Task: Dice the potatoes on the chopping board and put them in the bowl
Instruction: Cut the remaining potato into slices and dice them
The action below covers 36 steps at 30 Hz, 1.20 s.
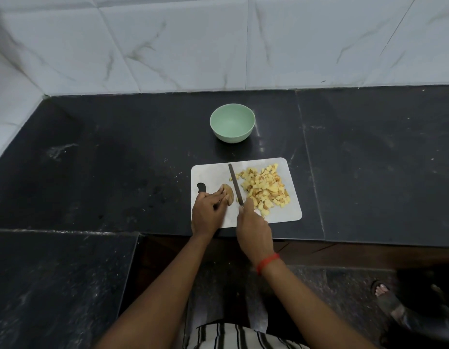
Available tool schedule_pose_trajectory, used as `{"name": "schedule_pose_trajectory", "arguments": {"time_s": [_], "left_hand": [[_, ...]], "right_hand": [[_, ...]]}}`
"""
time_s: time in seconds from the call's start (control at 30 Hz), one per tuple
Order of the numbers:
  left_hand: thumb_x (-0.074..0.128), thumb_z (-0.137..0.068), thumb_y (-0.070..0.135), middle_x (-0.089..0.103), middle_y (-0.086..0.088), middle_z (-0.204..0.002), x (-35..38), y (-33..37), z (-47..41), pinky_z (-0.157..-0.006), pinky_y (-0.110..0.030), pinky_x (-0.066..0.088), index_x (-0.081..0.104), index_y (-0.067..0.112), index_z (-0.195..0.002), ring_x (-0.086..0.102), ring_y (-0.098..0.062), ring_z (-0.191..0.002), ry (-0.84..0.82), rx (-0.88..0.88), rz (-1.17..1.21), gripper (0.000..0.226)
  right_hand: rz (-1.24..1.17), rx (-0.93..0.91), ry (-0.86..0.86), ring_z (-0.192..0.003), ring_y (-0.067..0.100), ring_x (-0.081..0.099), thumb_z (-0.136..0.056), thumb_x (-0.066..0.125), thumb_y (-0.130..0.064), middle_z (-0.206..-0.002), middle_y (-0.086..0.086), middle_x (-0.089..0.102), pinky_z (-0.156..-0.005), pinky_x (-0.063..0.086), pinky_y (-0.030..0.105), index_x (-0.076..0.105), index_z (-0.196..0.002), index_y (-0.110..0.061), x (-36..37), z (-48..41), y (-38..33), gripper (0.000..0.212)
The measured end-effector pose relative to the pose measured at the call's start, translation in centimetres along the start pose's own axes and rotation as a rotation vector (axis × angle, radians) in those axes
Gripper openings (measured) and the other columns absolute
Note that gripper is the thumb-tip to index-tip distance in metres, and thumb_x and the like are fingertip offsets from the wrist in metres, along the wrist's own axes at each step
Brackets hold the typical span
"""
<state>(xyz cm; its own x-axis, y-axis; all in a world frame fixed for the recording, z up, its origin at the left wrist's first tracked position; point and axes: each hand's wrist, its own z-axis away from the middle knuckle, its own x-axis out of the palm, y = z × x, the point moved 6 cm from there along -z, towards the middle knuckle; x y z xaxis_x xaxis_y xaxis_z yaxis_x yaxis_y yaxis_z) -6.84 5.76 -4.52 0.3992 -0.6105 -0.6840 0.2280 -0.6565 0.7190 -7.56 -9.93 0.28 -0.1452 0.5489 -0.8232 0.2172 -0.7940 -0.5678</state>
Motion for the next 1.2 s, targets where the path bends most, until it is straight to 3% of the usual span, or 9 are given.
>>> {"name": "schedule_pose_trajectory", "arguments": {"time_s": [0.13, 0.3, 0.37, 0.5, 0.63, 0.83, 0.97, 1.1, 1.2], "left_hand": [[0.069, -0.095, 0.038, 0.06, 0.005, -0.084, -0.1, 0.0, 0.0, -0.063, -0.002, 0.036, 0.072, 0.029, -0.125, 0.05, 0.008, -0.084, 0.014, 0.028, -0.01, 0.031], [0.067, -0.096, 0.038, 0.052, 0.011, -0.079, -0.3, 0.2, -0.1, -0.061, -0.003, 0.034, 0.075, 0.028, -0.121, 0.048, 0.003, -0.079, 0.02, 0.042, -0.036, 0.028], [0.068, -0.097, 0.038, 0.05, 0.016, -0.077, -0.4, 0.4, 0.0, -0.059, -0.005, 0.032, 0.075, 0.029, -0.119, 0.048, -0.002, -0.077, 0.028, 0.046, -0.033, 0.025], [0.063, -0.099, 0.045, 0.054, 0.005, -0.074, -0.2, 0.3, -0.2, -0.057, -0.018, 0.034, 0.079, 0.032, -0.104, 0.048, -0.006, -0.076, 0.016, 0.057, -0.036, 0.022], [0.056, -0.1, 0.053, 0.053, 0.005, -0.069, -0.2, 0.2, -0.6, -0.054, -0.022, 0.031, 0.077, 0.03, -0.086, 0.046, -0.006, -0.078, -0.009, 0.089, -0.051, 0.034], [0.052, -0.102, 0.056, 0.049, 0.001, -0.073, -0.3, 0.4, -0.5, -0.052, -0.021, 0.037, 0.074, 0.027, -0.08, 0.048, -0.008, -0.077, -0.012, 0.078, -0.019, 0.042], [0.05, -0.102, 0.057, 0.049, 0.002, -0.073, -0.3, 0.4, -0.6, -0.053, -0.02, 0.034, 0.073, 0.027, -0.08, 0.048, -0.008, -0.078, -0.012, 0.08, -0.029, 0.043], [0.054, -0.102, 0.052, 0.049, 0.003, -0.07, -0.3, 0.5, -0.5, -0.053, -0.022, 0.036, 0.072, 0.027, -0.079, 0.047, -0.009, -0.077, -0.015, 0.075, -0.016, 0.038], [0.057, -0.1, 0.047, 0.053, 0.005, -0.071, -0.1, 0.3, -0.7, -0.055, -0.014, 0.029, 0.076, 0.028, -0.085, 0.045, -0.007, -0.079, -0.027, 0.074, -0.042, 0.031]], "right_hand": [[-0.04, -0.012, -0.044, -0.069, 0.033, 0.067, -0.107, 0.037, -0.024, -0.079, 0.011, 0.068, -0.052, 0.038, 0.032, 0.037, -0.122, -0.013, 1.4, -3.0, -1.8, 0.018], [-0.034, 0.005, -0.09, -0.07, 0.03, 0.066, -0.108, 0.034, -0.025, -0.081, 0.009, 0.068, -0.054, 0.036, 0.031, 0.038, -0.119, -0.015, 2.6, -3.2, -1.3, 0.015], [-0.015, 0.003, -0.093, -0.069, 0.03, 0.066, -0.108, 0.034, -0.024, -0.08, 0.008, 0.068, -0.053, 0.035, 0.031, 0.039, -0.118, -0.015, 2.7, -3.2, -1.3, 0.014], [0.017, 0.01, -0.123, -0.07, 0.029, 0.067, -0.108, 0.033, -0.023, -0.081, 0.007, 0.068, -0.049, 0.031, 0.03, 0.039, -0.122, -0.015, 2.7, -3.4, -1.5, 0.017], [0.102, 0.008, -0.128, -0.071, 0.026, 0.069, -0.107, 0.033, -0.017, -0.084, 0.006, 0.07, -0.048, 0.031, 0.028, 0.038, -0.13, -0.016, 2.8, -3.6, -1.6, 0.024], [0.085, 0.014, -0.126, -0.071, 0.026, 0.068, -0.105, 0.036, -0.015, -0.083, 0.005, 0.069, -0.049, 0.032, 0.028, 0.036, -0.134, -0.018, 2.8, -3.4, -1.8, 0.029], [0.05, 0.011, -0.109, -0.07, 0.027, 0.067, -0.106, 0.034, -0.016, -0.081, 0.005, 0.068, -0.044, 0.021, 0.025, 0.037, -0.132, -0.019, 2.7, -3.6, -1.6, 0.027], [0.036, 0.008, -0.147, -0.076, 0.03, 0.067, -0.104, 0.036, -0.01, -0.086, 0.008, 0.069, -0.055, 0.032, 0.03, 0.036, -0.136, -0.017, 2.8, -2.3, -1.3, 0.033], [-0.016, 0.058, -0.212, -0.08, 0.038, 0.065, -0.103, 0.034, -0.012, -0.086, 0.01, 0.067, -0.06, 0.039, 0.036, 0.028, -0.134, -0.022, 3.1, -0.4, 0.0, 0.033]]}}
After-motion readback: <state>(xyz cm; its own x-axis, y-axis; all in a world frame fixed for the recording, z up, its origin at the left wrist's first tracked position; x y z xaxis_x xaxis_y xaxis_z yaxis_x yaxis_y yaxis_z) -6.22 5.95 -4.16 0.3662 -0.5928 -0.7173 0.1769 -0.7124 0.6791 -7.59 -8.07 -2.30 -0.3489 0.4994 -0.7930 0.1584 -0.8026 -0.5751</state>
